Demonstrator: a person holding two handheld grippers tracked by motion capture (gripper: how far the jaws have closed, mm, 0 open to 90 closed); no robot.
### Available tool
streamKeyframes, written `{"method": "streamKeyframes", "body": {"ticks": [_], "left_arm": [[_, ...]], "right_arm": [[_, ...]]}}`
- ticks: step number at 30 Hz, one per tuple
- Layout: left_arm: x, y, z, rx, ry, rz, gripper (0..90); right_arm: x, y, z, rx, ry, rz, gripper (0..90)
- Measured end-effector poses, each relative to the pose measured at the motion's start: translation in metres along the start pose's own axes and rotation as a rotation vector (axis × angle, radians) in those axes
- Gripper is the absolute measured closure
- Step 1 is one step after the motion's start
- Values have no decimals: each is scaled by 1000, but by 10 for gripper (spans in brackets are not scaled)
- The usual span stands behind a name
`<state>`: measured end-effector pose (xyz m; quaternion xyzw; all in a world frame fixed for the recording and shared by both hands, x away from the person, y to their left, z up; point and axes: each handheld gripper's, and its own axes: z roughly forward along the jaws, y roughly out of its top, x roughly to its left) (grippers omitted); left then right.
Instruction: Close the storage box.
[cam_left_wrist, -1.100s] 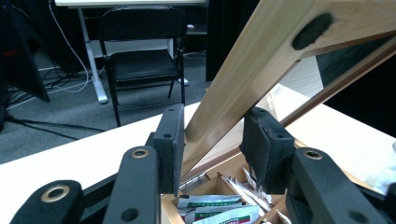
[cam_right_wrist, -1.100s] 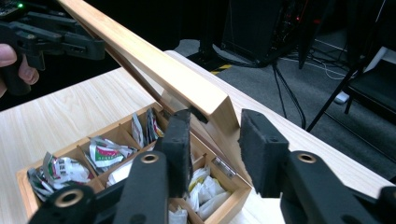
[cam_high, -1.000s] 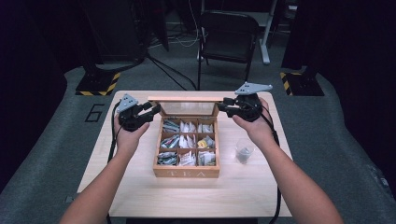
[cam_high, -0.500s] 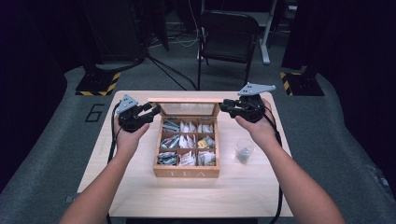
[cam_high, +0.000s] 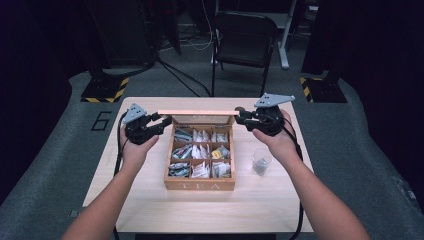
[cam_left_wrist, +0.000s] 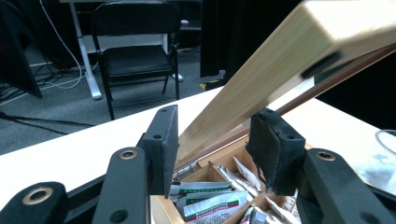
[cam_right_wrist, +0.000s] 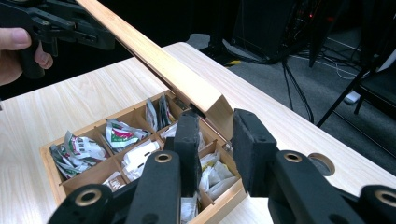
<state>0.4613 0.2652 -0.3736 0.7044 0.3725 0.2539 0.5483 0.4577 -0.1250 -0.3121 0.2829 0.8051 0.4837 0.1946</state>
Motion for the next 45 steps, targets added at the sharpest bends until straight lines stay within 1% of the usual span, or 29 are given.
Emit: {"method": "streamKeyframes", "body": {"ticks": [1,3,4,5,6,8,11,14,15,16,17,18,22,23,26,27,28,30,32,36,38,44,45], "left_arm": [[-1,1,-2,0,-3,6,530],[-3,2,-7,-2,-8,13,533],[-5,2,-9,-2,-15,16,539],[-6,3,-12,-5,-17,28,544],[-8,3,-15,-15,-23,35,555],[-10,2,-18,-14,-22,44,567],[-11,-2,-24,-14,-30,35,587],[-12,-4,-29,-8,-36,40,596],[-13,-4,-31,-16,-32,43,596],[-14,-4,-33,-23,-33,38,596],[-14,-4,-35,-29,-32,39,596],[-14,-4,-36,-27,-32,39,596],[-13,-6,-39,-28,-35,40,624],[-14,-7,-40,-29,-39,37,631],[-16,-10,-45,-28,-44,44,643],[-17,-11,-47,-33,-47,42,645],[-17,-12,-49,-35,-48,42,649],[-19,-12,-52,-37,-49,48,656],[-20,-12,-54,-37,-53,50,669],[-21,-12,-57,-39,-56,46,683],[-21,-13,-58,-31,-57,49,683],[-22,-19,-60,-39,-61,34,673],[-22,-20,-61,-37,-63,37,672]], "right_arm": [[0,-1,0,-2,1,-5,713],[2,-3,-1,-2,4,0,713],[2,-4,-1,-3,7,-7,712],[3,-5,-1,-4,6,4,712],[4,-6,-2,-7,7,-3,712],[5,-8,-2,-8,5,0,712],[7,-11,-3,-11,6,1,711],[9,-13,-3,-11,5,6,710],[9,-13,-4,-13,5,0,710],[10,-14,-4,-11,6,9,710],[10,-15,-4,-17,7,1,709],[11,-16,-4,-15,6,9,709],[14,-20,-5,-18,9,11,708],[14,-20,-5,-21,6,5,708],[17,-23,-6,-15,2,2,708],[17,-23,-6,-18,3,-6,707],[18,-24,-6,-15,3,3,707],[18,-26,-6,-20,4,-4,706],[19,-27,-6,-22,6,4,706],[21,-31,-7,-27,11,6,703],[21,-32,-7,-28,14,1,702],[24,-37,-7,-32,15,11,701],[25,-38,-7,-31,17,13,701]]}}
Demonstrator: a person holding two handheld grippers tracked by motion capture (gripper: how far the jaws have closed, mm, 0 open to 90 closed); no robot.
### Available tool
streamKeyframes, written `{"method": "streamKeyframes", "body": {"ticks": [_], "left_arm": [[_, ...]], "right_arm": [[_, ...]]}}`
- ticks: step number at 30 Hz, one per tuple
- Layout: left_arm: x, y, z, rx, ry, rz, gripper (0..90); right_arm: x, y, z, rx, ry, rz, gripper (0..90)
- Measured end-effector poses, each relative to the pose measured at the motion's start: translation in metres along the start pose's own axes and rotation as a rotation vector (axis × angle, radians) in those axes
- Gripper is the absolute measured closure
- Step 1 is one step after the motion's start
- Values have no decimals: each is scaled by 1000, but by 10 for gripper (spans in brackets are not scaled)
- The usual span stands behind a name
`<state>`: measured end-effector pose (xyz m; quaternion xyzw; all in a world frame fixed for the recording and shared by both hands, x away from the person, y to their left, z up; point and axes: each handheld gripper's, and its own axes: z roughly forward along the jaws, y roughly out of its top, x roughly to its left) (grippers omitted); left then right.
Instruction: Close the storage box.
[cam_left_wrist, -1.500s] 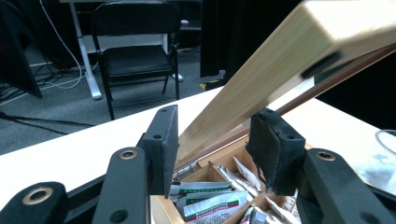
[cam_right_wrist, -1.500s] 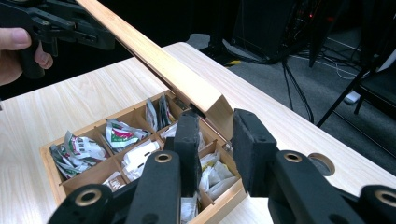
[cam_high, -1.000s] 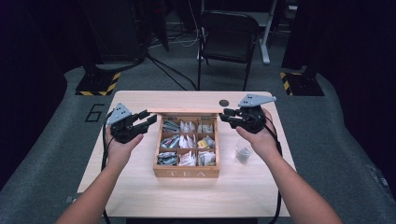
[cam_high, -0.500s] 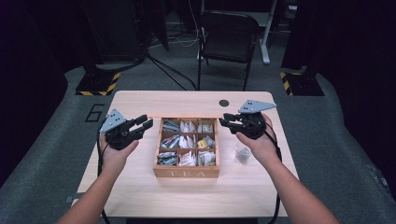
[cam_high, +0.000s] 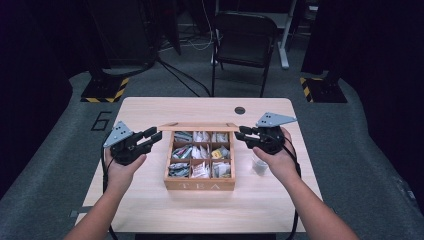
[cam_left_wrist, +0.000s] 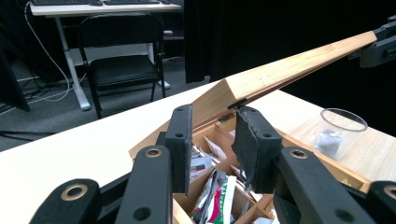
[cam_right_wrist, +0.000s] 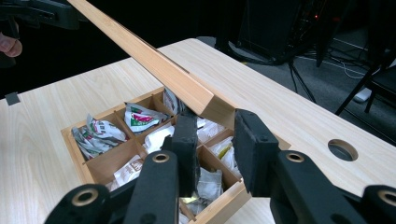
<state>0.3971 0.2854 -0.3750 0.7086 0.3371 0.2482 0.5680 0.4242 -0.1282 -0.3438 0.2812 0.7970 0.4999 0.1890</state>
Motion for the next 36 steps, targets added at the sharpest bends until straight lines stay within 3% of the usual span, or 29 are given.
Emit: {"method": "streamKeyframes", "body": {"ticks": [16,26,31,36], "left_arm": [[-10,-25,-5,15,-20,-2,617],[-14,-39,-11,21,-22,5,616],[-16,-46,-13,29,-23,5,615],[-18,-54,-15,27,-25,-4,613]], "right_arm": [[15,-27,-2,-14,2,11,698],[25,-43,-2,-8,-10,-22,698],[29,-53,-1,-31,-7,14,698],[31,-63,0,-44,-3,19,697]]}}
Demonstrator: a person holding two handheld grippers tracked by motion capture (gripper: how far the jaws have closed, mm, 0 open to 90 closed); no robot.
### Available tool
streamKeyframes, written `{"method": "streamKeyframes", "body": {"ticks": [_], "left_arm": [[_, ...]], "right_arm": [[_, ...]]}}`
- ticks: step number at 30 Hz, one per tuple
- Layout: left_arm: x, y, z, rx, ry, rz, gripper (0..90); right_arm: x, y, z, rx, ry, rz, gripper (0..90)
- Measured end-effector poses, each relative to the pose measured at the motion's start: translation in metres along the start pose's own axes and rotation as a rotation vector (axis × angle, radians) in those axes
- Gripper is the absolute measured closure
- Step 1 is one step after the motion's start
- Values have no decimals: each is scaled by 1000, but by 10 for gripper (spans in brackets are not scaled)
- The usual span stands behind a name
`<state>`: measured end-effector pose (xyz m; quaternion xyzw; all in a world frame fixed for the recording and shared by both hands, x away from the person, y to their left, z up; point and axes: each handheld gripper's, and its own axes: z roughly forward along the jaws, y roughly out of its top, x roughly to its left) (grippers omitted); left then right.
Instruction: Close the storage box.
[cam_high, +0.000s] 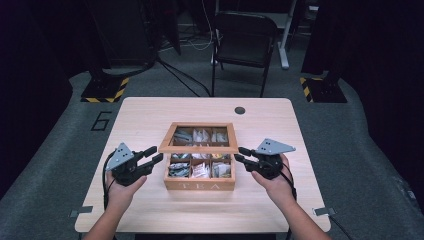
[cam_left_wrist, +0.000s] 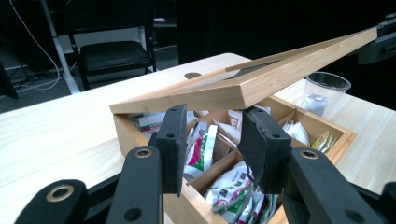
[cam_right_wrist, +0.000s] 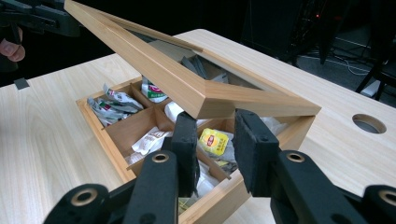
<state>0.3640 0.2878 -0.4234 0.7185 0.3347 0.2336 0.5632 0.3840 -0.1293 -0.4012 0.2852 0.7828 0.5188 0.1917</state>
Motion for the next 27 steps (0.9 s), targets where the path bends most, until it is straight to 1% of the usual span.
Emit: {"method": "streamKeyframes", "body": {"ticks": [2,3,9,10,11,14,15,17,20,21,22,25,27], "left_arm": [[-1,-3,0,1,-2,-3,609],[-1,-5,-1,7,-3,-6,609],[-2,-12,0,8,-6,-20,607],[-3,-12,0,9,-4,-16,607],[-3,-13,0,11,-4,-17,607],[-4,-15,0,18,-6,-18,607],[-4,-16,0,21,-4,-17,607],[-5,-18,-1,31,-4,-17,605],[-5,-22,-1,33,-4,-21,603],[-5,-24,-1,37,-7,-21,603],[-5,-25,-1,41,-12,-22,603],[-6,-27,-2,45,-8,-23,601],[-6,-29,-2,39,-6,-24,601]], "right_arm": [[2,-5,0,2,-3,-6,695],[2,-5,0,2,-3,-6,695],[5,-12,1,7,-10,-16,685],[6,-13,1,10,-13,-15,684],[6,-14,1,9,-18,-27,684],[8,-17,2,7,-28,-37,679],[9,-18,1,9,-30,-29,677],[10,-21,2,8,-30,-29,666],[10,-25,3,13,-27,-28,655],[11,-26,3,18,-28,-22,653],[11,-27,3,19,-28,-34,652],[13,-29,4,27,-32,-40,646],[13,-31,4,31,-28,-42,646]]}}
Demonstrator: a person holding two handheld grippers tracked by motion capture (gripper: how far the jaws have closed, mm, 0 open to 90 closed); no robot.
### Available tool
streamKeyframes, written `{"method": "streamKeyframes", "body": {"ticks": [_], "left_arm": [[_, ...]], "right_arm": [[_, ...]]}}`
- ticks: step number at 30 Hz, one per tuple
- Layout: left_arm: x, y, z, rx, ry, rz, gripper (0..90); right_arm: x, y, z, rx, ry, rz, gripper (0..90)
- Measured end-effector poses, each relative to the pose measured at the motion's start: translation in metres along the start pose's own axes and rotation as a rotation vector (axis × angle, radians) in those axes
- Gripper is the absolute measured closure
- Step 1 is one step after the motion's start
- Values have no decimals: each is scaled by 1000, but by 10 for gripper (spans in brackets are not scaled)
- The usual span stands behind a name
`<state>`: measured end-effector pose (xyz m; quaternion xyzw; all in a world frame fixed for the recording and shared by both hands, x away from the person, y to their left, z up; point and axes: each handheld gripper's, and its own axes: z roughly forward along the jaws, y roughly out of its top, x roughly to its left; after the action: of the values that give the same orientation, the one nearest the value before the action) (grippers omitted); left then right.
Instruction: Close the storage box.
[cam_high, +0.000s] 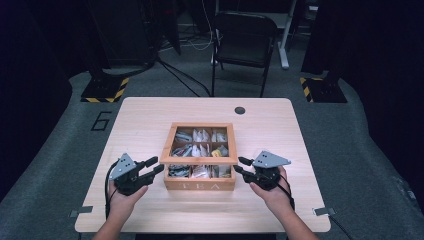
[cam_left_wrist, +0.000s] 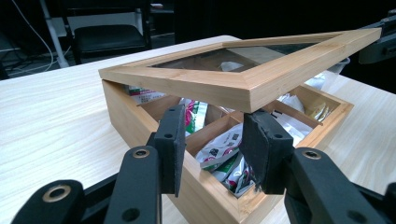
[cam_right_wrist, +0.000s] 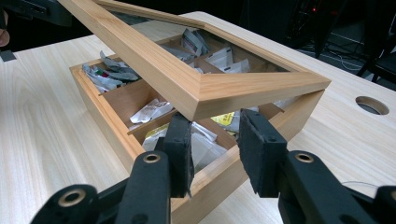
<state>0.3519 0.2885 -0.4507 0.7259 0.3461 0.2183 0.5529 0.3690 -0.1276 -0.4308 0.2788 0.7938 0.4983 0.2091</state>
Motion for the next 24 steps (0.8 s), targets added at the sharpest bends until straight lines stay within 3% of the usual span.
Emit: {"method": "streamKeyframes", "body": {"ticks": [19,24], "left_arm": [[-4,-12,-9,58,1,10,589],[-4,-13,-16,30,-12,-16,578]], "right_arm": [[5,-11,-2,41,43,18,625],[5,-13,-5,41,54,38,605]]}}
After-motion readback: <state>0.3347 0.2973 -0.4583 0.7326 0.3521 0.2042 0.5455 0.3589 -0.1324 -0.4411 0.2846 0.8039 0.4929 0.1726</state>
